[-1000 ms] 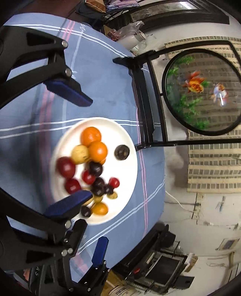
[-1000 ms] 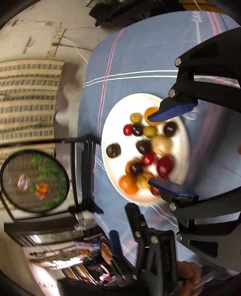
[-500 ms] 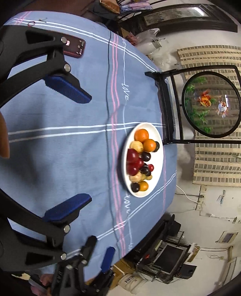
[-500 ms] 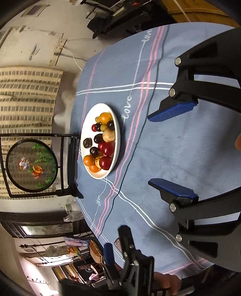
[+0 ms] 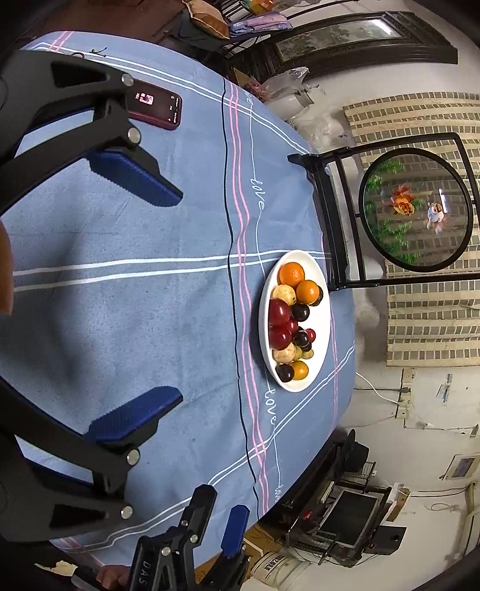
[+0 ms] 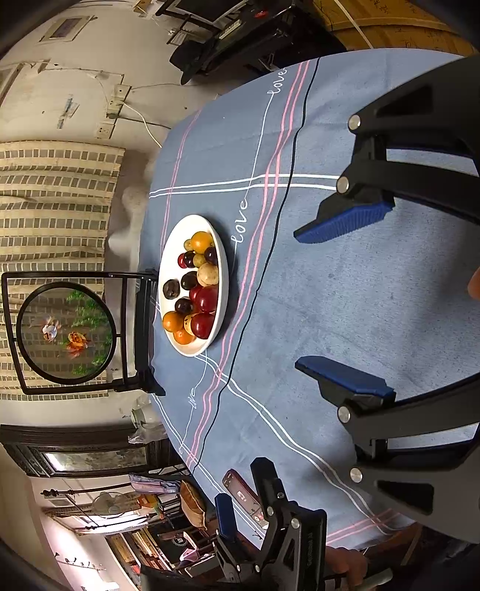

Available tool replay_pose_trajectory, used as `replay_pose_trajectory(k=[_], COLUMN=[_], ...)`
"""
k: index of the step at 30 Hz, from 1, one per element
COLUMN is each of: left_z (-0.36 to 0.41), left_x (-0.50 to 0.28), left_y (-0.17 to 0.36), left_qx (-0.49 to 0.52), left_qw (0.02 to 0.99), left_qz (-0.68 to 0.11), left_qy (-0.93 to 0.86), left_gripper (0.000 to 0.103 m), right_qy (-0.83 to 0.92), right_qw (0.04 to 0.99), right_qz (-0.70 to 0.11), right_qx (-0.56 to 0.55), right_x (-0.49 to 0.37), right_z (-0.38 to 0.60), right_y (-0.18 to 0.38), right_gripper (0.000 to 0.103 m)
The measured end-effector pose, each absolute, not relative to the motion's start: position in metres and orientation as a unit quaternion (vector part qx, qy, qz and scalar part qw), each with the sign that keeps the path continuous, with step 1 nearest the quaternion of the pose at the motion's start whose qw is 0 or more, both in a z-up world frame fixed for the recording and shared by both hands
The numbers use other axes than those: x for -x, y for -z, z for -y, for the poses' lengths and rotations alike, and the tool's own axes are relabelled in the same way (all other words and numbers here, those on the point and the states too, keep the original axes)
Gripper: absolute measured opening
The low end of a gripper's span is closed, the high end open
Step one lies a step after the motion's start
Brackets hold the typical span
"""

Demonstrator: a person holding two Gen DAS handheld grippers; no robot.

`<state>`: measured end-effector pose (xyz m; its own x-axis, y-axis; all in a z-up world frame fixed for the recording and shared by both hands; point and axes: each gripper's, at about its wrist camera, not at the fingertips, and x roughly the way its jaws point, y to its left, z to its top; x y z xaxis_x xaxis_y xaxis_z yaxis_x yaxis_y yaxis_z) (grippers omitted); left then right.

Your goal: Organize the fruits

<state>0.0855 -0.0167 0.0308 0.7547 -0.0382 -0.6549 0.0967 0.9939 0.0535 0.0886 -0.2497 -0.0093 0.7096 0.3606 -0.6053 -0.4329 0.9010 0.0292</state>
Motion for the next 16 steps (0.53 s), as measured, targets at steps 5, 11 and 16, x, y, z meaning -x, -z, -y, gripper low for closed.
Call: replay_pose_trajectory(k=[5,11,16], left_z=[0.0159,0.0142,0.0096], left_x=[-0.0871,-0.0894,-0.0936], left_y=[-0.0302,-0.0301,-0.0282], left_qx=[-0.038,-0.039,-0.031], left_qw=[0.935,0.937,0.936], left_qz=[-0.35,-0.347,-0.35], left_qy=[0.036,0.029,0.028], left_gripper=[0.1,0.1,0.1], right_qy=[-0.216,-0.218,-0.215], right_qw=[0.923,0.922,0.921], right_qz=[-0.314,-0.315,-0.319], right_qx=[0.057,0.057,0.059], right_x=[-0.0876,-0.0894,-0.0946], right_z=[0.2495,0.249,0.2468], right_y=[0.009,0.0084,0.0074], right_gripper=[0.064,0.064,0.064])
